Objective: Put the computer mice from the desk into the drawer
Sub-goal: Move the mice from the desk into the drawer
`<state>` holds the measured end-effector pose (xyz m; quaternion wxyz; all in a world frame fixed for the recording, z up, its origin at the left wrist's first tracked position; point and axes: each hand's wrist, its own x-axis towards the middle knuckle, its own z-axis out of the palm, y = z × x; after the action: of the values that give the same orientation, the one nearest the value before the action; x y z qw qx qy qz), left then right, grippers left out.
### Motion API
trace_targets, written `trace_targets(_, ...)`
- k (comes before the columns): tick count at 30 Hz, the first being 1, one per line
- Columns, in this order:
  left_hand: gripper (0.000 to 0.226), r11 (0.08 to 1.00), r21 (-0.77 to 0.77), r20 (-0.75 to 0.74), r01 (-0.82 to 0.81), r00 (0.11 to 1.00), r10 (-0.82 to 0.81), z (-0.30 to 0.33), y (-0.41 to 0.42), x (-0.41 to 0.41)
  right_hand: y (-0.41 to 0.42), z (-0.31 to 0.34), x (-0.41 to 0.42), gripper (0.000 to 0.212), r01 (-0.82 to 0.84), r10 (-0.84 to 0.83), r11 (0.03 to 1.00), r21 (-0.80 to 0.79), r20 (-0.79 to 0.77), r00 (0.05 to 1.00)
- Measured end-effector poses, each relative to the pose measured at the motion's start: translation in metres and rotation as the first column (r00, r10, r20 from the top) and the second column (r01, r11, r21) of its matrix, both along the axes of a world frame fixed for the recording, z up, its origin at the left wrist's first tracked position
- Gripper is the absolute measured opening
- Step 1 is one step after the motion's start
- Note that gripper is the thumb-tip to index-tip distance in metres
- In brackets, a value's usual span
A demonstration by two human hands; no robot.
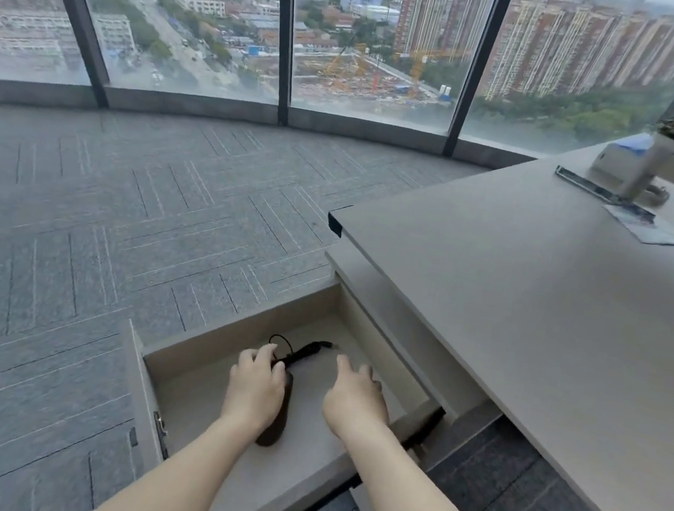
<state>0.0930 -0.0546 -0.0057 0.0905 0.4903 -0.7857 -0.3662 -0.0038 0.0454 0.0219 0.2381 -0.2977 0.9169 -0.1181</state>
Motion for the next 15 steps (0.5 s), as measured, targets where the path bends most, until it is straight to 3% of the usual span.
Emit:
trace_targets(4, 0.035, 0.992, -0.105, -0.253, 0.074, 0.962, -0.098, 0.062, 0.027, -0.031, 0.042, 0.057, -0.008, 0.040, 0.046, -0.093, 0.922, -0.384, -0.106, 0.990)
trace_targets(8, 0.031, 0.957, -0.177, -0.448, 0.230, 0.847, -0.286, 0.122, 0.100, -0.068, 0.108, 0.117, -0.014, 0.037, 0.046, -0.219, 0.775, -0.631, -0.199, 0.955)
trace_targets(11, 0.027, 0.902, -0.201, -0.481, 0.383, 0.764, -0.431, 0.147, 0.169, -0.094, 0.177, 0.146, -0.022, 0.030, 0.061, -0.376, 0.675, -0.735, -0.272, 0.886)
trace_targets(15, 0.027, 0.751, -0.238, -0.426, 0.615, 0.629, -0.650, 0.154, 0.269, -0.128, 0.289, 0.158, -0.044, 0.027, 0.139, -0.617, 0.601, -0.787, -0.346, 0.707)
